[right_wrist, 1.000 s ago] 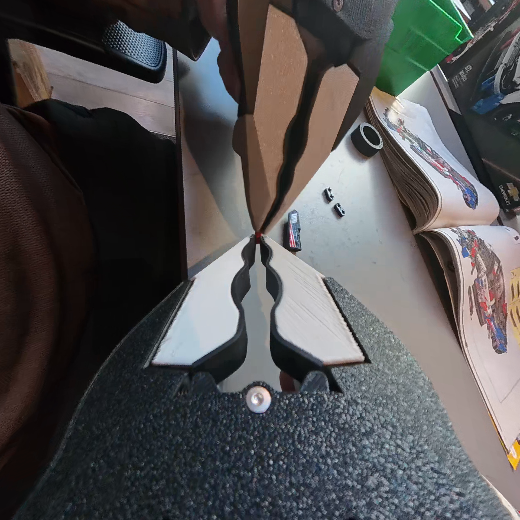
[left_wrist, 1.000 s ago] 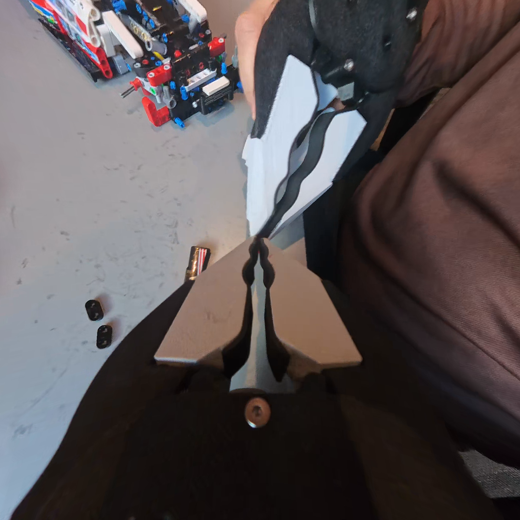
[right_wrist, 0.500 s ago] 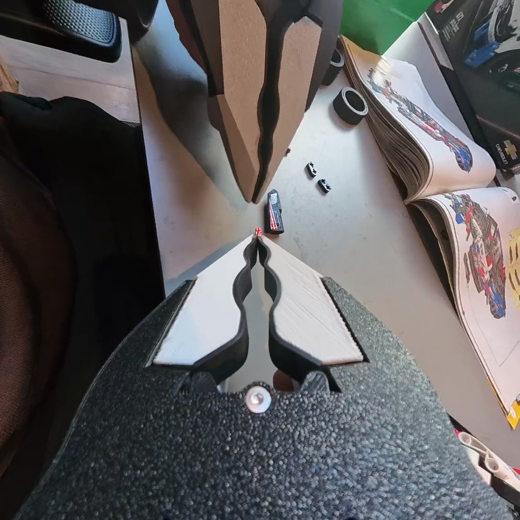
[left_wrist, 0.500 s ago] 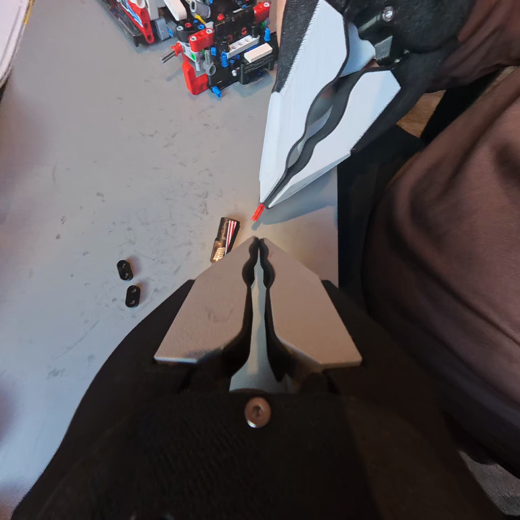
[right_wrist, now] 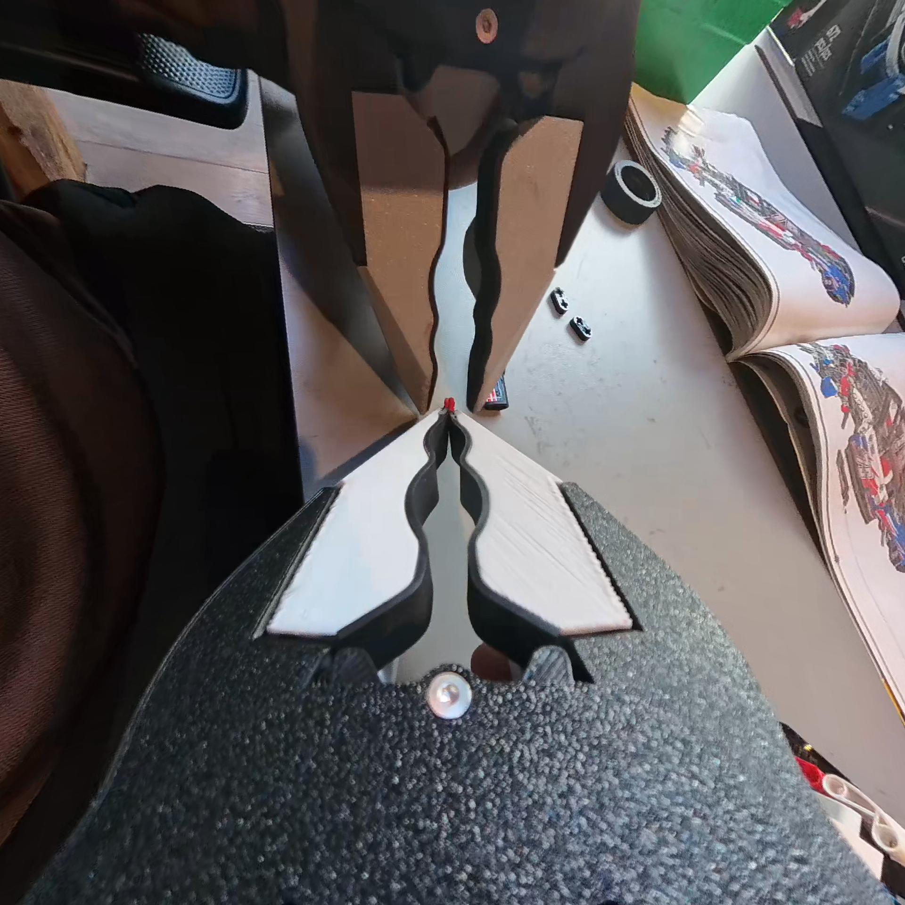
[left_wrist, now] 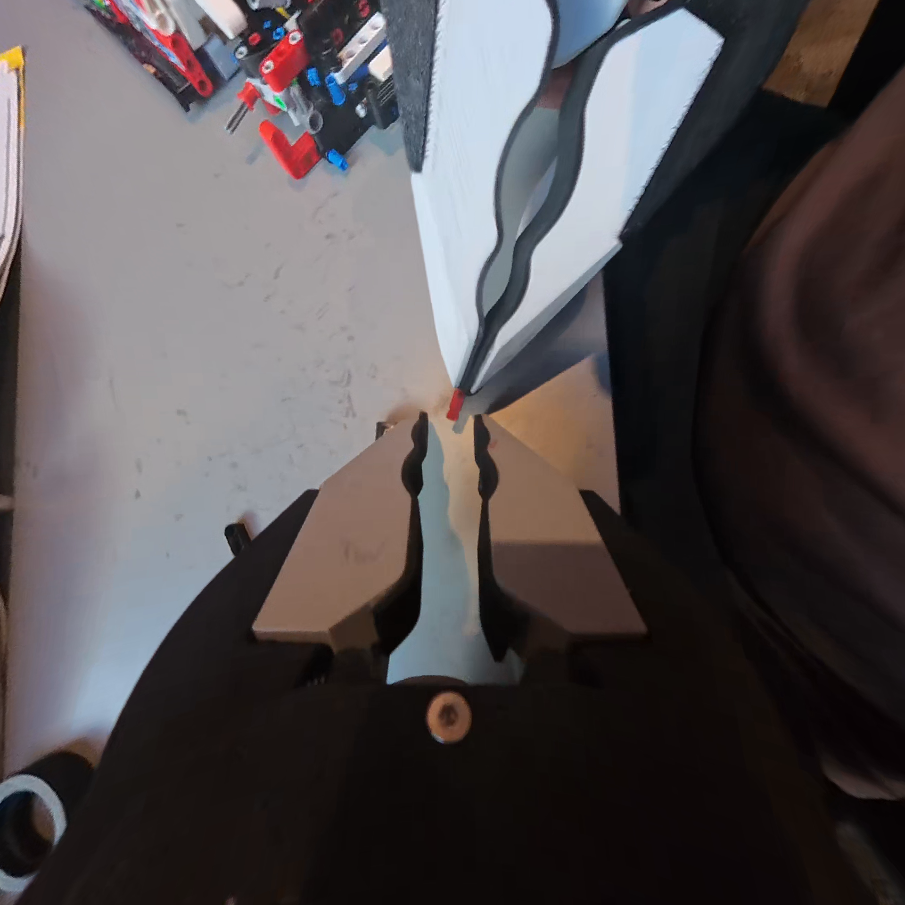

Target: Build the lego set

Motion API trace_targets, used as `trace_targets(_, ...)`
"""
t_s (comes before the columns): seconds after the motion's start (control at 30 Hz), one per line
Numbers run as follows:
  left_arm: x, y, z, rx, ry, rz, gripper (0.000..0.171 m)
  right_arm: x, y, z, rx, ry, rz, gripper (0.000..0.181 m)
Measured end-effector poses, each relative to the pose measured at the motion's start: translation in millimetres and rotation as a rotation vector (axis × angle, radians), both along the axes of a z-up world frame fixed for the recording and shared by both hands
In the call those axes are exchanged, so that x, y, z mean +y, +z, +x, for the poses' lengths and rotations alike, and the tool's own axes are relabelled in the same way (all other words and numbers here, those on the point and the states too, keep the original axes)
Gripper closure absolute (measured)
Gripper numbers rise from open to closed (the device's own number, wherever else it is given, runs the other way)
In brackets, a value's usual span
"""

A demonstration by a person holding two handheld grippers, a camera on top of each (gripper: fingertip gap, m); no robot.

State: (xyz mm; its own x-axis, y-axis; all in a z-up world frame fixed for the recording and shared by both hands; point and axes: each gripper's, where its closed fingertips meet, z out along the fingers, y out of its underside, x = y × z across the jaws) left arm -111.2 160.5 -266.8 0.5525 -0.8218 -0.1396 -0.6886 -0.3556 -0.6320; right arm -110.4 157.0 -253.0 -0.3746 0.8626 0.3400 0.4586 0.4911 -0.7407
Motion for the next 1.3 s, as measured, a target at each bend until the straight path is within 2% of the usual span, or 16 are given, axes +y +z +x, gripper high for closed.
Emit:
trace_targets(0.23, -1.0, -2.3, 5.3, -0.048, -0.023, -0.027, 0.169, -2.0, 1.0, 0.7, 0.008, 0.013, 0.003, 0.181)
trace_targets(0.37, -0.9, -1.9, 4.1, -0.036, -0.02, 0.002, 0.17, -1.0, 1.9, 0.5, 0.006, 0.01, -0.02, 0.18)
trace_targets(0.43, -0.5, -0.1, 2.5, -0.025, -0.017, 0.025, 0.17, -0.8, 2.0, 0.6, 0.003, 0.011, -0.033, 0.173)
trace_targets(0.6, -2.5, 2.4, 3.6, -0.01, -0.036, 0.071, 0.17, -2.3, 1.6, 1.1, 0.005, 0.021, -0.021, 0.173)
trace_targets(1.03, -4.5, 2.1, 6.3, 0.02, -0.039, 0.057, 0.17, -4.6, -1.4, 1.9, -0.006, 0.033, 0.004, 0.176)
trace_targets(1.3, -5.2, 1.9, 5.9, -0.023, -0.018, 0.042, 0.168, -3.8, -3.8, 1.6, -0.016, 0.026, 0.021, 0.177)
